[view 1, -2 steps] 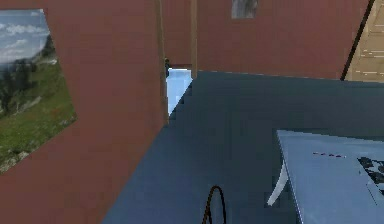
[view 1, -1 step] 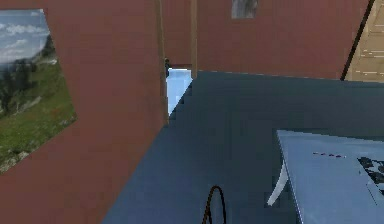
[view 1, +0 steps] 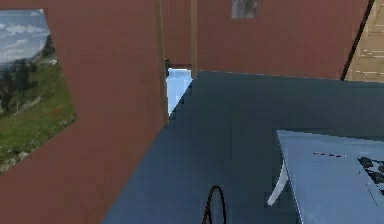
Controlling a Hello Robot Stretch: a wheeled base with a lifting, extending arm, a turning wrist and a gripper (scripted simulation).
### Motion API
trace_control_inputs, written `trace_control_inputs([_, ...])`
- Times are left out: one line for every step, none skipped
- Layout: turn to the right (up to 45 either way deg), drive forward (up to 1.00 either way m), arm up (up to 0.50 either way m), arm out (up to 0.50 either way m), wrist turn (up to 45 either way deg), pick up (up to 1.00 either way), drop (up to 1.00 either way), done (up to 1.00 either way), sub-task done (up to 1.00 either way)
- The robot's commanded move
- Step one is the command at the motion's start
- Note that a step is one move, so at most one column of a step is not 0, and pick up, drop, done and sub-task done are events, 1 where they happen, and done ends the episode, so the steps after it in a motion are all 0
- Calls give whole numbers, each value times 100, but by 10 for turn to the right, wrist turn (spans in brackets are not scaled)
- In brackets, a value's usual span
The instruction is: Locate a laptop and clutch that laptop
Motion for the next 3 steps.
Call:
trace_control_inputs([0, 0, 0, 0, 450, 0, 0, 0, 0])
trace_control_inputs([0, 0, 0, 0, 450, 0, 0, 0, 0])
trace_control_inputs([0, 0, 0, 0, 450, 0, 0, 0, 0])
